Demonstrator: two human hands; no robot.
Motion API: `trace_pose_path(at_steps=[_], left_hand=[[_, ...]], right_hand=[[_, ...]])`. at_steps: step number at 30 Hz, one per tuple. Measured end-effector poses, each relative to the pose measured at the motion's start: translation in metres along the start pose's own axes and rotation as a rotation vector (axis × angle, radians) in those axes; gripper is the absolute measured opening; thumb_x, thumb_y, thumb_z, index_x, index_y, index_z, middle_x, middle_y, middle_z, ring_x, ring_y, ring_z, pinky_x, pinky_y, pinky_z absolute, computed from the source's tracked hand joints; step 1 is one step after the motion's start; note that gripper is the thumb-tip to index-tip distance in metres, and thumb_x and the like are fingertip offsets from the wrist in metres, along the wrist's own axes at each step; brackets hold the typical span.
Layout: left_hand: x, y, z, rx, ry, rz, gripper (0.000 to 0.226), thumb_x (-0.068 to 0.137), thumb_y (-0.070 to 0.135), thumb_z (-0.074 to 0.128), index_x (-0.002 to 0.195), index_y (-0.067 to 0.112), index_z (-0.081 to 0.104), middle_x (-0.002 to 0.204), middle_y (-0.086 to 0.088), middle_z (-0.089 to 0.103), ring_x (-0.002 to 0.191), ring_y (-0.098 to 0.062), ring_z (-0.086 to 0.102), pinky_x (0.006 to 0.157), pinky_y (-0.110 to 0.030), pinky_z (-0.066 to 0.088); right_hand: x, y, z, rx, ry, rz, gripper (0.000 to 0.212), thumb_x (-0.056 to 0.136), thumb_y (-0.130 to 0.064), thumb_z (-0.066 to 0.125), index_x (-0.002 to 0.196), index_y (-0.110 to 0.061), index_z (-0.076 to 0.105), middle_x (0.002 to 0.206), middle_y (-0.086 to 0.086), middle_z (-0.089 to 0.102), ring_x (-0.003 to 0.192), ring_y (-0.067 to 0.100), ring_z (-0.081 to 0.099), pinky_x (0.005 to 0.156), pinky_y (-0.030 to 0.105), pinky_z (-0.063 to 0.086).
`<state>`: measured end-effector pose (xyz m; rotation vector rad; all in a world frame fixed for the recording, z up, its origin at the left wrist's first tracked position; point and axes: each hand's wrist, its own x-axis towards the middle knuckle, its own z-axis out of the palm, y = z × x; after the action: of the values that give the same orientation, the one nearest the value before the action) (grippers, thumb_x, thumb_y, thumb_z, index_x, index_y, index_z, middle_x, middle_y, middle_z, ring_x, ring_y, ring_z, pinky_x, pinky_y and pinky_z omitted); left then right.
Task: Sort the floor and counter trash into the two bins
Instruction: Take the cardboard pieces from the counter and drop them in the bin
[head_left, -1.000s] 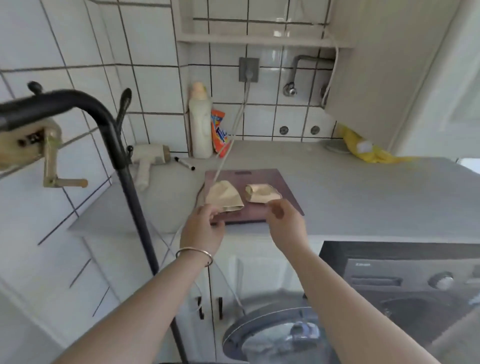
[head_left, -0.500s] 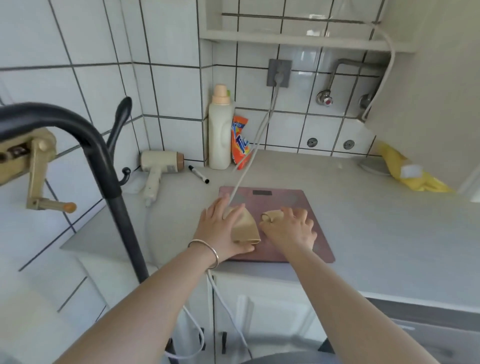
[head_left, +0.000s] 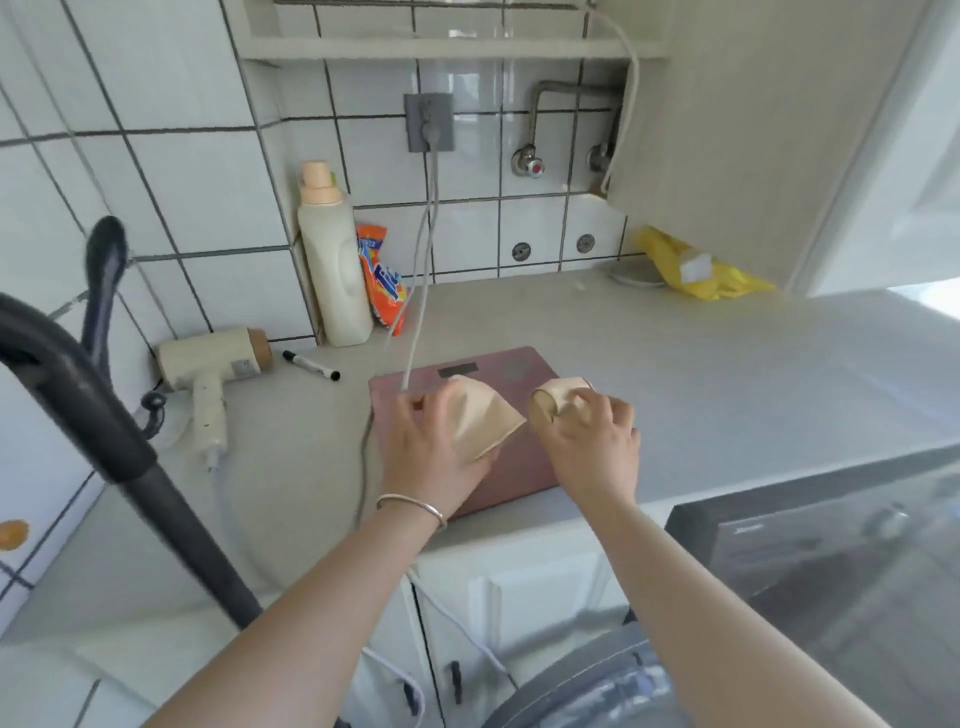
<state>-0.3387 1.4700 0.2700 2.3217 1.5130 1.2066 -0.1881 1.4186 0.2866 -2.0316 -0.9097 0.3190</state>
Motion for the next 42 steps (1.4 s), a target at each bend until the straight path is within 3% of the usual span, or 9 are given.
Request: trace_pose_path(at_steps=[3,7,11,19,28,33,36,38,42], left_hand=[[-0.012,0.044,0.016,-0.146,0.028,0.112,0.08,0.053,0.036,0.085,0.122,0.024,0.046,0.108,-0.016,0.046,0.104,-0.026,0.046,0.083,-0.023,0.042],[-0.045,0.119,0.049,-0.347,-0.229,0.075,0.08,0.062,0.032,0.081,0.132,0.02,0.045,0.118,-0.012,0.038,0.115,-0.026,0.04,0.097,-0.022,0.034],[-0.112,0.206,0.079,-0.445,-0.502,0.113,0.078,0.068,0.039,0.077,0.135,0.023,0.039,0.128,-0.011,0.035,0.116,-0.025,0.046,0.097,-0.023,0.036],[-0.361,0.371,0.104,-0.502,-1.072,0.188,0.076,0.07,0.046,0.074,0.134,0.026,0.038,0.13,-0.013,0.032,0.116,-0.031,0.048,0.105,-0.035,0.038],[-0.6,0.441,0.081,-0.369,-1.69,0.247,0.077,0.074,0.046,0.072,0.138,0.025,0.035,0.13,-0.012,0.035,0.116,-0.029,0.049,0.104,-0.035,0.041],[-0.69,0.464,0.104,-0.186,-1.901,0.275,0.077,0.069,0.052,0.072,0.133,0.024,0.042,0.128,-0.014,0.045,0.116,-0.031,0.05,0.102,-0.04,0.044],[-0.736,0.466,0.135,-0.086,-2.005,0.263,0.1,0.04,0.069,0.063,0.129,0.028,0.043,0.125,-0.008,0.051,0.11,-0.031,0.057,0.096,-0.045,0.049],[-0.766,0.465,0.157,-0.016,-2.06,0.292,0.107,0.033,0.069,0.057,0.131,0.028,0.042,0.126,-0.006,0.05,0.112,-0.03,0.056,0.097,-0.046,0.048],[-0.824,0.464,0.199,0.128,-2.127,0.386,0.098,0.046,0.063,0.059,0.134,0.025,0.04,0.129,-0.005,0.052,0.113,-0.026,0.056,0.097,-0.041,0.049]], right_hand=[[-0.013,0.028,-0.036,0.064,0.103,0.05,0.059,0.081,-0.063,0.053,0.131,-0.033,0.046,0.137,0.001,0.039,0.12,0.03,0.041,0.106,0.038,0.034],[-0.044,0.095,-0.102,0.077,0.217,0.186,0.063,0.082,-0.064,0.049,0.135,-0.032,0.041,0.141,-0.002,0.035,0.125,0.026,0.036,0.107,0.039,0.035],[-0.099,0.178,-0.178,0.083,0.37,0.388,0.062,0.083,-0.061,0.049,0.136,-0.03,0.042,0.141,-0.003,0.034,0.126,0.026,0.035,0.106,0.043,0.038],[-0.309,0.346,-0.323,0.083,0.743,0.849,0.06,0.082,-0.059,0.053,0.131,-0.025,0.048,0.137,0.002,0.04,0.121,0.03,0.043,0.103,0.038,0.037],[-0.5,0.446,-0.377,0.299,1.033,1.232,0.06,0.078,-0.055,0.062,0.127,-0.021,0.054,0.129,0.005,0.048,0.119,0.024,0.049,0.104,0.036,0.039],[-0.551,0.501,-0.375,0.382,1.118,1.403,0.055,0.077,-0.048,0.065,0.125,-0.021,0.055,0.125,0.004,0.049,0.118,0.024,0.053,0.102,0.036,0.042],[-0.571,0.538,-0.362,0.523,1.188,1.481,0.055,0.076,-0.052,0.065,0.123,-0.027,0.054,0.122,-0.001,0.05,0.117,0.017,0.053,0.101,0.035,0.044],[-0.581,0.568,-0.353,0.631,1.226,1.531,0.054,0.075,-0.054,0.065,0.121,-0.028,0.055,0.121,-0.003,0.05,0.113,0.014,0.054,0.097,0.032,0.045],[-0.602,0.64,-0.337,0.777,1.294,1.582,0.052,0.079,-0.047,0.065,0.123,-0.021,0.054,0.123,0.0,0.052,0.101,0.011,0.051,0.092,0.029,0.044]])
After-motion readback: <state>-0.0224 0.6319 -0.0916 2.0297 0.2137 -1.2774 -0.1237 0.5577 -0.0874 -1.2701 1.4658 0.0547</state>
